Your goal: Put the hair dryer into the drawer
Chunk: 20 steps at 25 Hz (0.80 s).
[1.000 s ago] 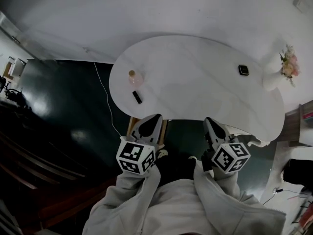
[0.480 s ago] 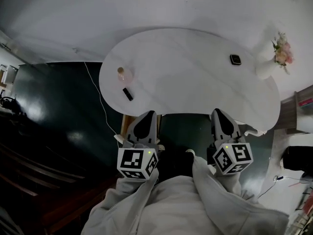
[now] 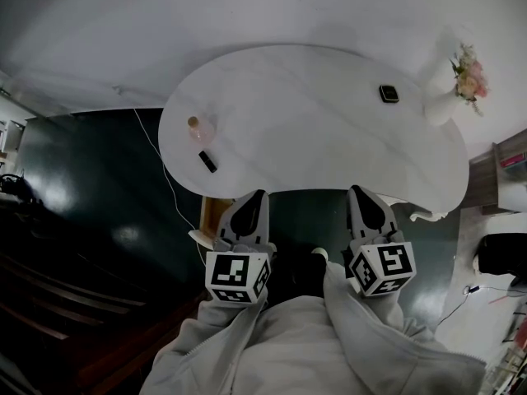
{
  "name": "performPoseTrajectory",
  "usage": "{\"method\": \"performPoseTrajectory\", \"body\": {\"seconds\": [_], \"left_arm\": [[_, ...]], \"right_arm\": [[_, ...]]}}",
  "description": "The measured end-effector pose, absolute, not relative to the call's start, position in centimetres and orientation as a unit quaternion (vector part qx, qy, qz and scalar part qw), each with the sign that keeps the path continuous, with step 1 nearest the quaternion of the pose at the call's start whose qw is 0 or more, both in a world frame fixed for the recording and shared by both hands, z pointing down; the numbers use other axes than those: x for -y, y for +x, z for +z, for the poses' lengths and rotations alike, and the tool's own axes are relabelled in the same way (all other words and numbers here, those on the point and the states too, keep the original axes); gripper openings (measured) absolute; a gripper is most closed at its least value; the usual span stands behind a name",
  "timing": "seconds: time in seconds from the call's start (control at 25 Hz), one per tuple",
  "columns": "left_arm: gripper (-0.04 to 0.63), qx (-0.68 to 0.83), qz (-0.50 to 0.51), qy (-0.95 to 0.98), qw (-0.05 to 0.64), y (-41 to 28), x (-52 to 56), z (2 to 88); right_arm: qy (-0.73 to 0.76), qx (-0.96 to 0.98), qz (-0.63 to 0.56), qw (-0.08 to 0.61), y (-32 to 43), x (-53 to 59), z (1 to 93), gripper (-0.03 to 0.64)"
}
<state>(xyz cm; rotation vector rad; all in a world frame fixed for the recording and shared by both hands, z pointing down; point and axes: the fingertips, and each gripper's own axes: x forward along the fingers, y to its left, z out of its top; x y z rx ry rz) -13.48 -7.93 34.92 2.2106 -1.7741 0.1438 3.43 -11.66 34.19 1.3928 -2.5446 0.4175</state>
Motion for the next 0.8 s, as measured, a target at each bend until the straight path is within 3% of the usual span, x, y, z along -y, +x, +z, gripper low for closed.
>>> {"method": "performPoseTrajectory", "body": {"seconds": [0.8], "left_arm": [[0.018, 0.605, 0.06, 0.777, 0.164, -13.0, 6.2, 36.5]], "right_arm": [[0.456, 0.87, 0.153, 0.11, 2.5, 10.0, 35.3, 0.048]]}}
